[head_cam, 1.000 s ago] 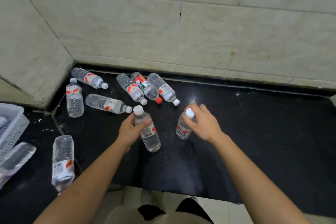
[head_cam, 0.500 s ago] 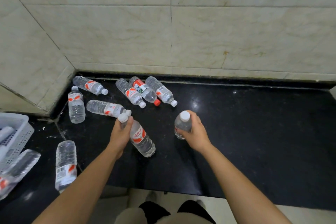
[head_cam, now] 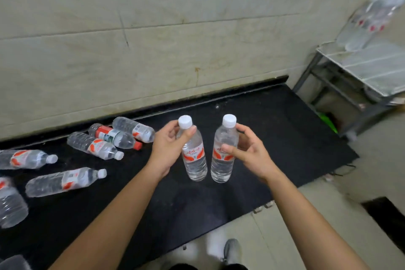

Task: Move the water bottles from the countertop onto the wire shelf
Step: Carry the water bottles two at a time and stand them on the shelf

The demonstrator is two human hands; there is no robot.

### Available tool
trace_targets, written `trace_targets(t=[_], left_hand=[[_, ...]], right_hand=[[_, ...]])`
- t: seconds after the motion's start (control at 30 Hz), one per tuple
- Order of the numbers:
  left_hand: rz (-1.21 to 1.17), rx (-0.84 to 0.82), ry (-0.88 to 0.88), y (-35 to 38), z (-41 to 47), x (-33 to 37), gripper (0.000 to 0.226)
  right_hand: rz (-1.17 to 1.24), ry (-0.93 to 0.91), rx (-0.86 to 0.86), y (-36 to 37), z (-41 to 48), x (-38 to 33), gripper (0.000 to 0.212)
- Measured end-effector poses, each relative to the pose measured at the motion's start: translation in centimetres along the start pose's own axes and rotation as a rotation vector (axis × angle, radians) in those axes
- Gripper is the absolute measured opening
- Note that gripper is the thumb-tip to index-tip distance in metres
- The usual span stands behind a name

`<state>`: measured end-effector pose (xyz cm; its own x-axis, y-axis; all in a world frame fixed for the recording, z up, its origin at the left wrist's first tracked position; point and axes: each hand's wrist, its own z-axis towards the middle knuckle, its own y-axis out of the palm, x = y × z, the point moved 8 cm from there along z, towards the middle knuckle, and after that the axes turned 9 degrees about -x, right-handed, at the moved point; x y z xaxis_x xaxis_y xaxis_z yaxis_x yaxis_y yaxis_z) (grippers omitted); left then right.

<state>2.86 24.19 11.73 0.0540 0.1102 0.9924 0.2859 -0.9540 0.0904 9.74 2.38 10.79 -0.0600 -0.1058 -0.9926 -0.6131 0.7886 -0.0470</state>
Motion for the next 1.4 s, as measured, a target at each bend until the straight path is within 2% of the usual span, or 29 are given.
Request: trace_targets(t=[0.3, 0.4, 0.7, 1.03, 1.27, 1.4], left_hand=[[-0.016, -0.413, 0.077, 22.2, -0.2, 4.5, 0.024], [-0.001, -0.529, 0.090, 30.7, -1.7, 4.6, 0.017], [0.046, -0.707, 0.159, 54.6, -4.0, 5.2, 0.022], [0.030, -0.725, 0.202, 68.7, -0.9, 6.8, 0.025], [-0.042, -0.691, 0.244, 76.4, 7.6, 6.8, 0.022], [-0.113, -0.660, 0.301, 81.1, 14.4, 8.1, 0.012]], right_hand=[[-0.050, -0.112, 0.318, -14.6, -13.5, -3.8, 0.070], [-0.044, -0.158, 0.387, -20.0, -17.8, -3.6, 0.069], [-0.055, -0.207, 0.501, -39.6, -29.4, -3.1, 0.070], [-0.107, -0.258, 0.533, -52.8, -32.1, -5.3, 0.076], [-0.146, -0.259, 0.518, -63.2, -26.8, -6.2, 0.076], [-0.194, -0.273, 0.474, -70.5, -21.5, -8.5, 0.073]])
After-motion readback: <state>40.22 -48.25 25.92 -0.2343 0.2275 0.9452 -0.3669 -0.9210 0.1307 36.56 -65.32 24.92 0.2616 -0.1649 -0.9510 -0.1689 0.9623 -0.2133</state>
